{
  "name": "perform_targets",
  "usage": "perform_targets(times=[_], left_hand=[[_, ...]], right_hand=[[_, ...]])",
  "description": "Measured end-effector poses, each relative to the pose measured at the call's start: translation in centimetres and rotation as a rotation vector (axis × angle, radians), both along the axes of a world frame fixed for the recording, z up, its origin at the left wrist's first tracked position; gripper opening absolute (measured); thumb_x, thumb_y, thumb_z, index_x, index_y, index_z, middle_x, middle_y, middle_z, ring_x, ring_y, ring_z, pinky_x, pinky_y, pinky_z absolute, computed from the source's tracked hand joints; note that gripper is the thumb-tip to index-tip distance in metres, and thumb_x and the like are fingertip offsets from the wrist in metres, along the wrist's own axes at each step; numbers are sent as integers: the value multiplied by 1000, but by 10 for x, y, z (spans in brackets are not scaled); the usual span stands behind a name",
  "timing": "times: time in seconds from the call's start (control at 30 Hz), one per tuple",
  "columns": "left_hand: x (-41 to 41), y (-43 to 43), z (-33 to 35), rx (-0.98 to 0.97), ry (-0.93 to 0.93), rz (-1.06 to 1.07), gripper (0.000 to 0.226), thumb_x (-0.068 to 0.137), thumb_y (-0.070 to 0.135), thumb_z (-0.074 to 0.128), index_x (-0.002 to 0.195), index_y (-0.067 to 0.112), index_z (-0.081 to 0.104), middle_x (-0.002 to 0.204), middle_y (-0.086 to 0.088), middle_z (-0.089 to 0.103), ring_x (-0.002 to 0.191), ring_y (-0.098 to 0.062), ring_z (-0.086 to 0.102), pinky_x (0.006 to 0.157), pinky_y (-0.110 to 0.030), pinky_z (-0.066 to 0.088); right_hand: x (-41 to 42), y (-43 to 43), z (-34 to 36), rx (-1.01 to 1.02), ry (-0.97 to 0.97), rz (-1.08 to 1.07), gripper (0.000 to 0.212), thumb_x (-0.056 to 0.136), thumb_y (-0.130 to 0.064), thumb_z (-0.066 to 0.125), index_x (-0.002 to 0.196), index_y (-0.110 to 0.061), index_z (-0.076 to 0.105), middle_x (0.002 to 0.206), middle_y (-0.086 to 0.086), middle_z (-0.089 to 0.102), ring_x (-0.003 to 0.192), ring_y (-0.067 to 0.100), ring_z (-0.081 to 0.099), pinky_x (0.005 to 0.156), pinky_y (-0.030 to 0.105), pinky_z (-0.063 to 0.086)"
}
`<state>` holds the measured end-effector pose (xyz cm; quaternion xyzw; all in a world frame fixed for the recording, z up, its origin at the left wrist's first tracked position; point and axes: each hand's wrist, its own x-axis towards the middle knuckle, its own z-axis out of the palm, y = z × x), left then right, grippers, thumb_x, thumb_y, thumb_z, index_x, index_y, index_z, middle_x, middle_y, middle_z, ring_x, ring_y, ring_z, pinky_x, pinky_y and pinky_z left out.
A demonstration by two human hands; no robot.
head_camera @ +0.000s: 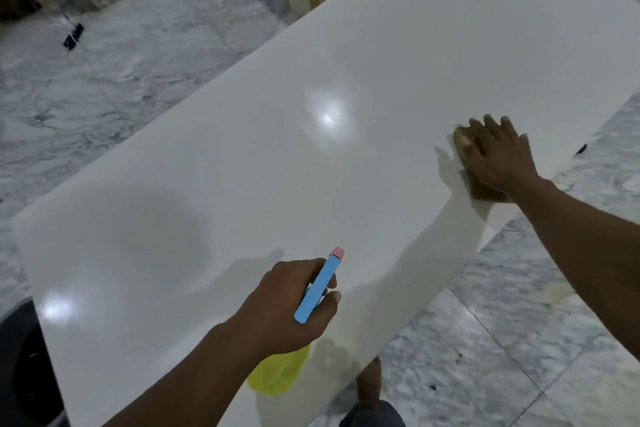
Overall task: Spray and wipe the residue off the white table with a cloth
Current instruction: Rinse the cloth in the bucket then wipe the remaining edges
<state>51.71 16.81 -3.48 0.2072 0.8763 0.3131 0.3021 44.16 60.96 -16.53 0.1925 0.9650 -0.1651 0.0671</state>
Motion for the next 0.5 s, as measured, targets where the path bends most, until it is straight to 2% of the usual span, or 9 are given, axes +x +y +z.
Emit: perform_targets(times=[0.13, 0.3, 0.4, 0.5], left_hand=[[-7, -4, -5, -16, 25, 21, 12, 90, 43, 64, 92, 31, 62, 80, 5, 69, 57, -8, 55, 61, -17, 47], [-3, -15, -4, -6, 38, 62, 11, 92, 38, 66, 91, 28, 63, 80, 3, 69, 65, -19, 60, 63, -24, 51], [3, -22, -3, -2, 41, 68, 9, 92, 38, 66, 91, 29, 63, 79, 3, 69, 64, -16, 61, 61, -19, 48], [17, -39, 3, 9, 52, 82, 9, 92, 37, 66, 90, 29, 63, 78, 2, 70, 64, -17, 61, 61, -22, 49]], right_hand=[[8, -14, -21, 164, 62, 55, 64, 97, -57, 15, 155, -31, 18, 165, 6, 17, 151, 32, 11, 119, 57, 14], [21, -39, -21, 147, 74, 74, 61, 99, -51, 19, 156, -29, 18, 165, 7, 17, 152, 30, 10, 121, 55, 14], [43, -74, -23, 159, 87, 166, 62, 98, -49, 23, 156, -27, 20, 165, 7, 20, 152, 30, 12, 121, 54, 16], [70, -119, -22, 167, 64, 219, 64, 98, -50, 23, 157, -26, 18, 166, 6, 18, 153, 29, 10, 121, 54, 16]])
